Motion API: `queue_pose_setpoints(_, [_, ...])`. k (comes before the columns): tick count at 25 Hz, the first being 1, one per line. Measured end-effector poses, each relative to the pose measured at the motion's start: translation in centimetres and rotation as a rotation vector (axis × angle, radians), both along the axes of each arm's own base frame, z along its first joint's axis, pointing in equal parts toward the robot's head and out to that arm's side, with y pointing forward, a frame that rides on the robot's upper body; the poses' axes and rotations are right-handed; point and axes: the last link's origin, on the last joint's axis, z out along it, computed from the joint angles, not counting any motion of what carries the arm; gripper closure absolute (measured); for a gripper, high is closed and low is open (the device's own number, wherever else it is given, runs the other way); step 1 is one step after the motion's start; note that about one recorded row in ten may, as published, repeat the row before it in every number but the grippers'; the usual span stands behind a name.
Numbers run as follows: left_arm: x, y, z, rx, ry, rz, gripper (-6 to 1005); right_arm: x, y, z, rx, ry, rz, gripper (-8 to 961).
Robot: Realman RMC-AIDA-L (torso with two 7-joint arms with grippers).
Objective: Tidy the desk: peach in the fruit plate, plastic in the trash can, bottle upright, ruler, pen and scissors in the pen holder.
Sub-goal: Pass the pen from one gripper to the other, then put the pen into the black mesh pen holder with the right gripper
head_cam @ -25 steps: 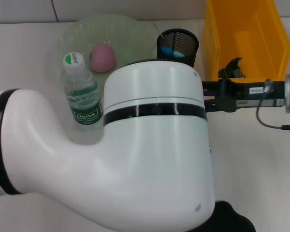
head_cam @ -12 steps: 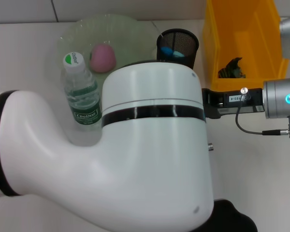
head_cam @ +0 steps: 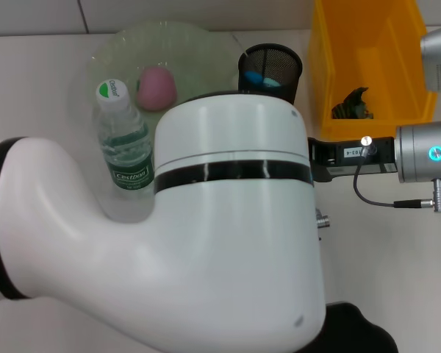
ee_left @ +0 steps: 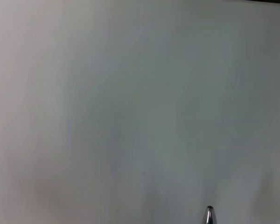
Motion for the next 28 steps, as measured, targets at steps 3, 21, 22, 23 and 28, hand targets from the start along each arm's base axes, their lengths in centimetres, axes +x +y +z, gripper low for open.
queue_pose_setpoints(3, [0.2, -0.1, 0.1, -0.001, -0.009, -0.005, 803, 0.0, 0.0, -0.1, -0.002, 0.001, 0.000, 550])
queue_pose_setpoints(21, [0.7, -0.2, -0.2, 0.015, -0.066, 0.031, 782, 0.1, -0.2, -0.2, 0.023, 0.000, 0.047, 827])
queue_pose_setpoints(22, [0.7, -0.2, -0.2, 0.014, -0.066, 0.036, 781, 0.1, -0.1, -0.1, 0.027, 0.002, 0.045, 827])
queue_pose_setpoints(23, [0.7, -0.3, -0.2, 0.014, -0.067, 0.038, 780, 0.1, -0.1, -0.1, 0.029, 0.003, 0.045, 827])
queue_pose_setpoints(28, [1.3, -0.2, 0.0, 0.013, -0.102, 0.059, 683, -0.2, 0.2, 0.5, 0.099, 0.051, 0.066, 827])
